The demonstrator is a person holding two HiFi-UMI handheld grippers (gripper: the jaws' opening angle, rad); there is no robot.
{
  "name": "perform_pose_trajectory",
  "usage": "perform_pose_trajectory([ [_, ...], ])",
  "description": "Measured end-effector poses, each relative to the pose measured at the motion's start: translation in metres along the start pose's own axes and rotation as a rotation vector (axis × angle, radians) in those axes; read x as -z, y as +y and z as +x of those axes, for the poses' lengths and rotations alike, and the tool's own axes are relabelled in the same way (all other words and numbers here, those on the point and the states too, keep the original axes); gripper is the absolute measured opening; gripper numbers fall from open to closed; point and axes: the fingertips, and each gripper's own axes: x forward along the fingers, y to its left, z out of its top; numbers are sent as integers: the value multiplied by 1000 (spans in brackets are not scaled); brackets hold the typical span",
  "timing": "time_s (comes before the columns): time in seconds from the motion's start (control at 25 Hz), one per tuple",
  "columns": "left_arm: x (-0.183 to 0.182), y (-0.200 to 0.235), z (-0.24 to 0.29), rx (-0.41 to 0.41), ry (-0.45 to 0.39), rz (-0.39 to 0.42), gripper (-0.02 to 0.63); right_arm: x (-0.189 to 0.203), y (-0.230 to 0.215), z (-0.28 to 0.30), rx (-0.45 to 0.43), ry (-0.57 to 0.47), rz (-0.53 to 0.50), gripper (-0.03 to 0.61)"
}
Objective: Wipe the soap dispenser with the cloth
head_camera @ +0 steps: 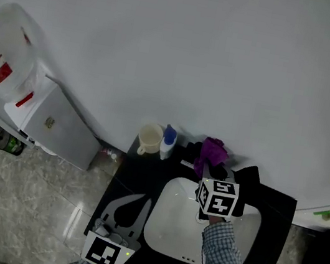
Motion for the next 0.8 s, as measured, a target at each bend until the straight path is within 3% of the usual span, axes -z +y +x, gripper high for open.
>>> perform_pose_trajectory([
  [0.12, 3, 0, -1, -4, 8, 1, 2, 15, -5, 7, 14, 21, -26, 77],
  [0.44, 11, 1, -1, -10, 33, -2, 2, 42, -24, 18, 54, 54, 86, 76],
  [0.8, 13, -7, 1, 7, 42, 3, 2, 73, -24, 19, 61, 145, 62, 77],
])
